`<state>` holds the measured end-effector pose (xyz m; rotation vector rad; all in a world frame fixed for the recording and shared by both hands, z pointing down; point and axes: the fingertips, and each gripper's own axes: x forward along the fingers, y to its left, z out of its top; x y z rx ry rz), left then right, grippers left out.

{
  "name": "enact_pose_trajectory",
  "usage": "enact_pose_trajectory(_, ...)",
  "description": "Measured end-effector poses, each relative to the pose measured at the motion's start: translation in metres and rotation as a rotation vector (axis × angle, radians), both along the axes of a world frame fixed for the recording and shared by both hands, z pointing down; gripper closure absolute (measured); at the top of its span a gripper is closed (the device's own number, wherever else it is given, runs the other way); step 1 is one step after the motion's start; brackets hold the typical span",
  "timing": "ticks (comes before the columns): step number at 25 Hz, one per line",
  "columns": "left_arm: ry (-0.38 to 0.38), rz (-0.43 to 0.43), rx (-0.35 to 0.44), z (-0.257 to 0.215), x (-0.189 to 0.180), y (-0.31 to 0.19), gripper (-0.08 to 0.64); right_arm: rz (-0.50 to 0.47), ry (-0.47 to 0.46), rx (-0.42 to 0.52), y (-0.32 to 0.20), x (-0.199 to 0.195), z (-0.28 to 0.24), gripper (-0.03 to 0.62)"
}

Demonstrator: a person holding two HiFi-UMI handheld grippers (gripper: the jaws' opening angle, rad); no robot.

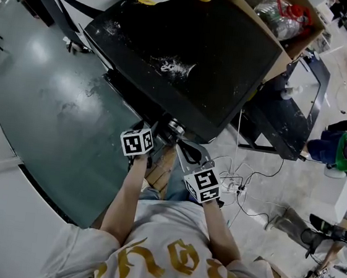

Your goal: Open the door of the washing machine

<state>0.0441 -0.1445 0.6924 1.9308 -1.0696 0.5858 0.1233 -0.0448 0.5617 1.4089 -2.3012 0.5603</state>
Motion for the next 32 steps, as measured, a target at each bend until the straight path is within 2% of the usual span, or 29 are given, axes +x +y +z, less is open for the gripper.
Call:
enact_pose_trajectory(8,-0.032,0.023,-0.001,0.002,-0.018,0.014,0.313,0.011,0.006,0.003,-0.001,0.001,-0.001,0.560)
enact_pose_trajectory(20,-0.071,0.037,0.000,0.002,-0.049,0.034,0.334,-0.039,0.009,0.021,-0.002,-0.031,-0.008,0.566)
enact_pose_trajectory(32,-0.103,0.017,-0.006,0.000,-0.081,0.051,0.370,-0.083,-0.001,0.032,0.000,-0.056,-0.013,0.572)
